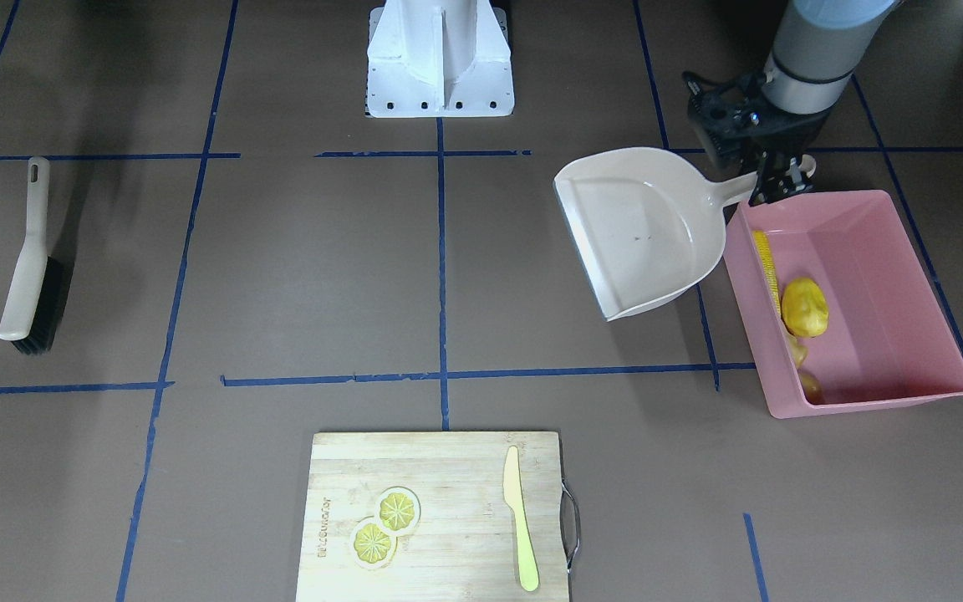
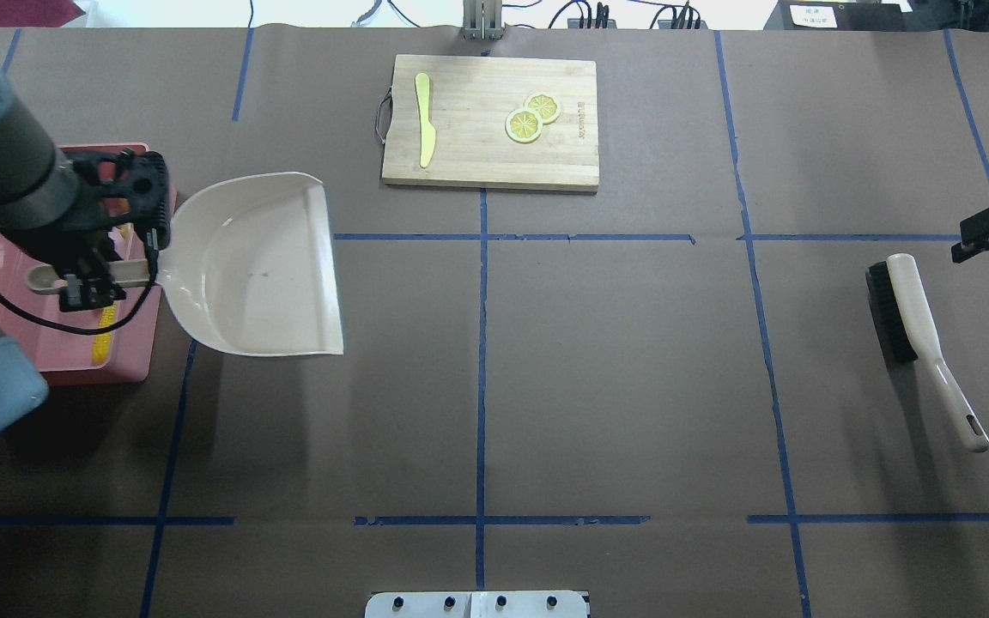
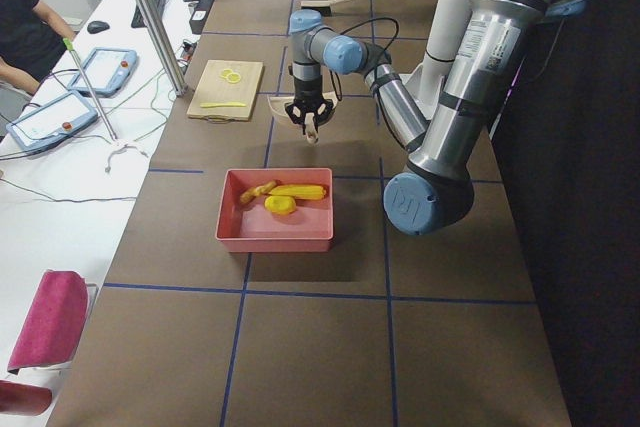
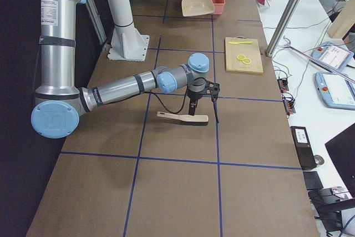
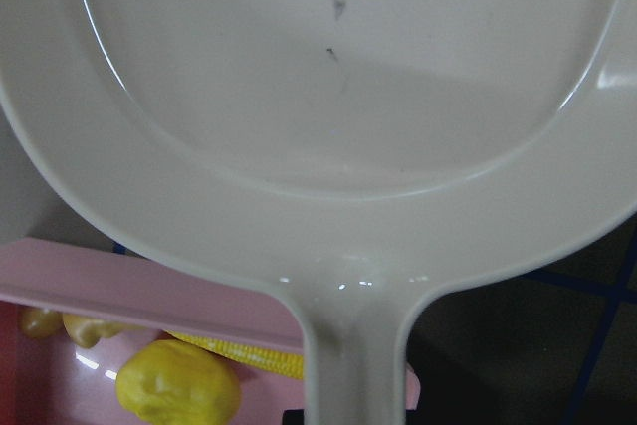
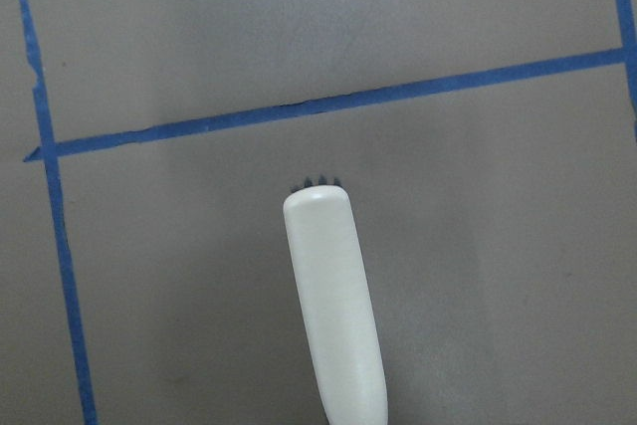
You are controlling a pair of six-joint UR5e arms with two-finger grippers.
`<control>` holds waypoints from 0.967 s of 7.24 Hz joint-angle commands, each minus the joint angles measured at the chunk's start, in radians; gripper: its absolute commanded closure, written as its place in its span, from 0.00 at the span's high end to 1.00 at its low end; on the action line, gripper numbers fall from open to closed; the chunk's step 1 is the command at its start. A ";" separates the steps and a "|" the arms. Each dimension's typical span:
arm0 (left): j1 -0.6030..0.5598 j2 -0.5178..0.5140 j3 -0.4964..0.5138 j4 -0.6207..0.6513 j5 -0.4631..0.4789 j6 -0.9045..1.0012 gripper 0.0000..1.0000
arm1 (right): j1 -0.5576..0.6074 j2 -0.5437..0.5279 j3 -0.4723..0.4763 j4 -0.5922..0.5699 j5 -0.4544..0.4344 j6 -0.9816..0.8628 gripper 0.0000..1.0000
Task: Sweep and dump trash into bin
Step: 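Lower the dustpan onto the table with the left gripper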
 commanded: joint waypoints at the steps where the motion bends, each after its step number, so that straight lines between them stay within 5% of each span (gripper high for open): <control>1: 0.064 -0.031 0.059 -0.068 0.003 0.002 0.03 | 0.048 0.026 0.006 0.000 -0.002 -0.009 1.00; 3: 0.116 -0.097 0.129 -0.071 0.093 0.002 0.02 | 0.062 0.051 0.003 0.000 -0.005 -0.024 1.00; 7: 0.167 -0.140 0.263 -0.209 0.095 -0.006 0.02 | 0.159 0.065 -0.077 -0.019 0.009 -0.306 1.00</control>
